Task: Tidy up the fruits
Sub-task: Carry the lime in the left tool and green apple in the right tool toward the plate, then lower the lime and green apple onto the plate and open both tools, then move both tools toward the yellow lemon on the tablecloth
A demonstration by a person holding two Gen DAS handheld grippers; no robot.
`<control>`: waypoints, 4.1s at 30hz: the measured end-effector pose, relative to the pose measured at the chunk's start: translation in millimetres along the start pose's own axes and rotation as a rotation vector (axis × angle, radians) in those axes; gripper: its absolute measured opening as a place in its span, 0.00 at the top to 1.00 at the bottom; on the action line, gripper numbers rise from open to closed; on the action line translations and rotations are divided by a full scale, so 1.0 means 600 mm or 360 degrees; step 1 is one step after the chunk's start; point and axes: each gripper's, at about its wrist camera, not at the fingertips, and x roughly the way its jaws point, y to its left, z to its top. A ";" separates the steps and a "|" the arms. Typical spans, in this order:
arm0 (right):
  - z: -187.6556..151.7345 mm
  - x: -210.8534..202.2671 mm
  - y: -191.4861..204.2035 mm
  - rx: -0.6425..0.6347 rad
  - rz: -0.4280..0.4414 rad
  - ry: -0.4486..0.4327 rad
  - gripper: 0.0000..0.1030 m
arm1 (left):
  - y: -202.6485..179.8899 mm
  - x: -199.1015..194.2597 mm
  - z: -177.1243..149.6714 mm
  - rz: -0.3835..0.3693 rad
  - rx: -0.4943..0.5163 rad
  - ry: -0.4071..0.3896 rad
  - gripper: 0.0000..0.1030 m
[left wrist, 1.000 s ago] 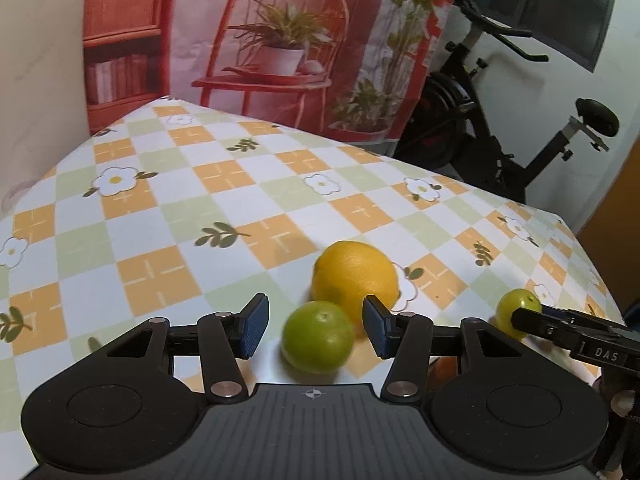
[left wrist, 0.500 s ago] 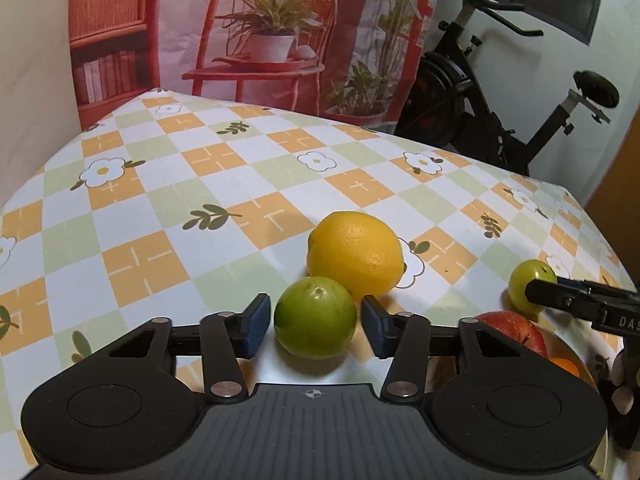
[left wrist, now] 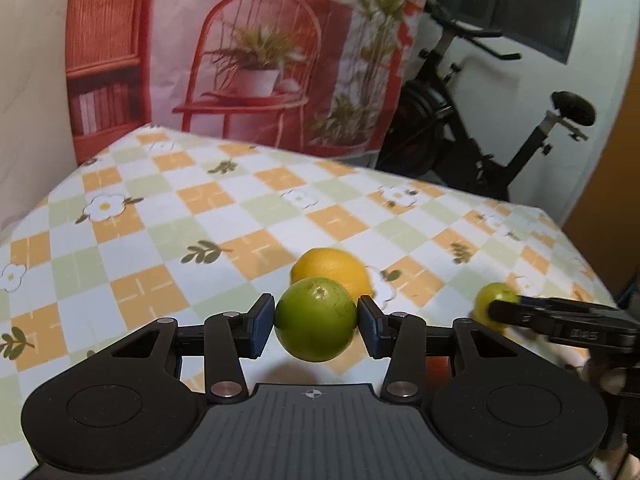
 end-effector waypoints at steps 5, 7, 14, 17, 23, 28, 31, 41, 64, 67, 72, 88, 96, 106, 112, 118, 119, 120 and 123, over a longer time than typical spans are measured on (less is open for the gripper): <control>0.002 -0.007 0.003 -0.0007 -0.0025 -0.0002 0.57 | -0.011 -0.035 -0.003 -0.0102 0.0031 -0.0008 0.54; 0.003 -0.018 0.009 -0.0009 -0.0019 -0.0014 0.57 | -0.016 -0.048 -0.005 -0.0139 0.0039 -0.0014 0.54; -0.016 -0.086 0.032 -0.0006 -0.0010 -0.0071 0.57 | -0.037 -0.073 -0.019 -0.0240 0.0092 -0.0022 0.54; -0.031 -0.115 0.041 0.0002 -0.0007 -0.0086 0.57 | -0.047 -0.078 -0.025 -0.0290 0.0124 -0.0007 0.54; -0.053 -0.147 0.044 0.0054 -0.0026 -0.0112 0.57 | -0.081 -0.080 -0.040 -0.0414 0.0250 0.0062 0.54; -0.057 -0.156 0.046 0.0071 -0.0033 -0.0128 0.57 | -0.096 -0.076 -0.057 -0.0473 0.0308 0.0146 0.54; -0.055 -0.162 0.046 0.0067 -0.0035 -0.0137 0.57 | -0.099 -0.071 -0.062 -0.0491 0.0324 0.0182 0.54; -0.058 -0.165 0.038 0.0096 -0.0038 -0.0144 0.57 | -0.108 -0.053 -0.075 -0.0504 0.0377 0.0301 0.53; -0.045 -0.132 0.079 0.0013 0.0093 -0.0054 0.57 | -0.052 -0.083 -0.036 -0.0317 0.0080 0.0063 0.53; -0.041 -0.126 0.093 -0.0002 0.0130 -0.0047 0.57 | -0.039 -0.089 -0.028 -0.0225 0.0008 -0.0010 0.53; -0.037 -0.118 0.115 -0.0053 0.0181 -0.0021 0.57 | -0.026 -0.093 -0.021 -0.0149 -0.0074 -0.0051 0.53; -0.045 -0.102 0.120 -0.0033 0.0208 0.0034 0.57 | -0.011 -0.095 -0.033 -0.0117 -0.0094 -0.0037 0.53; -0.045 -0.104 0.120 -0.0033 0.0219 0.0040 0.56 | -0.009 -0.092 -0.035 -0.0109 -0.0096 -0.0033 0.53; -0.040 -0.116 0.107 0.0003 0.0170 -0.0038 0.56 | -0.005 -0.091 -0.036 -0.0083 -0.0109 -0.0038 0.53; -0.037 -0.129 0.078 0.0052 0.0017 -0.0144 0.54 | -0.005 -0.090 -0.037 -0.0061 -0.0108 -0.0038 0.53; -0.049 -0.130 0.044 0.0121 -0.0101 -0.0178 0.54 | -0.003 -0.089 -0.039 -0.0022 -0.0115 -0.0039 0.53; -0.050 -0.130 0.040 0.0140 -0.0104 -0.0186 0.54 | -0.001 -0.089 -0.038 -0.0016 -0.0117 -0.0039 0.53; -0.051 -0.131 0.037 0.0152 -0.0109 -0.0196 0.54 | -0.001 -0.088 -0.038 -0.0010 -0.0119 -0.0040 0.53; -0.049 -0.131 0.034 0.0150 -0.0111 -0.0205 0.54 | 0.002 -0.086 -0.034 0.0010 -0.0121 -0.0046 0.53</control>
